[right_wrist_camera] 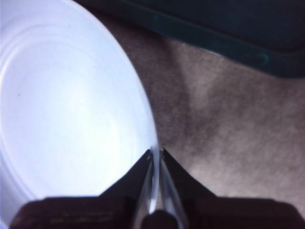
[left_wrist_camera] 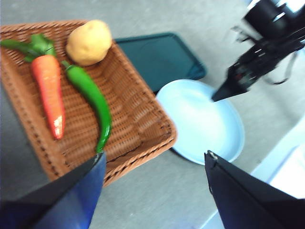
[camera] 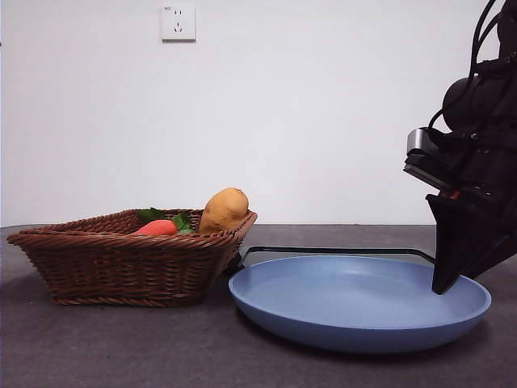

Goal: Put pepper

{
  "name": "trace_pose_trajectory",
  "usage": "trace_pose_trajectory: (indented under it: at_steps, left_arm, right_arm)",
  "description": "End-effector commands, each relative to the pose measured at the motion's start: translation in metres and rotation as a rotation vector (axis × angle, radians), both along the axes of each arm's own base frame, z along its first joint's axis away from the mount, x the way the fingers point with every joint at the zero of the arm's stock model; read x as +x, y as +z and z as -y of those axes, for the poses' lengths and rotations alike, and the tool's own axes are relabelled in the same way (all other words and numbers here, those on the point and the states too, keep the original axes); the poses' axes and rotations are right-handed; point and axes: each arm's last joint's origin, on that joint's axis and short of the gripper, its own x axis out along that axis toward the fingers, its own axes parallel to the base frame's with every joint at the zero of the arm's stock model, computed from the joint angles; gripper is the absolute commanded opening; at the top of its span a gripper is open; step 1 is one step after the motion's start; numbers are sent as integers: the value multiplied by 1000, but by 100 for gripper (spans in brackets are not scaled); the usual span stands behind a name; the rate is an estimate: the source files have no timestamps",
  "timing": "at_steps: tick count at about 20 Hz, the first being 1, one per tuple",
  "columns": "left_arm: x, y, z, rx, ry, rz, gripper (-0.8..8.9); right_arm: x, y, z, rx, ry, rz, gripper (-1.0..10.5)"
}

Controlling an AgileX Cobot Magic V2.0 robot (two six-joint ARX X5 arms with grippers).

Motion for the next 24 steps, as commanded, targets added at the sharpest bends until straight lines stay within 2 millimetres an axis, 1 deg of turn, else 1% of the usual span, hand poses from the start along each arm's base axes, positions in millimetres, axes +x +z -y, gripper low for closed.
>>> trace_pose_trajectory:
  at_steps: [1, 3, 6, 8, 10, 13, 15, 18, 20, 22, 24]
  left_arm:
    - [4, 4, 4, 20, 5, 16, 362]
    - [11, 2, 11, 26, 19, 3, 361]
    - [32, -3, 27, 50, 43, 5, 361]
    - [50, -10, 41, 70, 44, -5, 361]
    - [69, -15, 57, 128, 50, -30, 361]
    - [101, -21, 82, 206, 66, -32, 361]
    - [125, -32, 99, 275, 80, -63, 361]
    - [156, -58, 120, 344, 74, -135, 361]
    - [174, -79, 130, 432, 119, -166, 361]
    - [187, -99, 136, 477, 128, -205, 361]
    - [195, -113, 139, 504, 139, -220, 361]
  right_arm:
    - [-2, 15, -1, 46, -3, 22, 5]
    - [-11, 39, 1, 57, -14, 88, 5]
    - [-32, 78, 6, 80, -38, 201, 5]
    - [-48, 98, 13, 71, -60, 249, 5]
    - [-63, 111, 17, 27, -79, 283, 5]
    - [-77, 123, 23, 24, -96, 318, 5]
    - [-83, 129, 24, 32, -106, 337, 5]
    - [-89, 135, 25, 44, -121, 364, 5]
    - [-92, 138, 26, 50, -130, 377, 5]
    - [-94, 140, 26, 45, -140, 387, 5]
    - [-96, 141, 27, 43, -142, 394, 5]
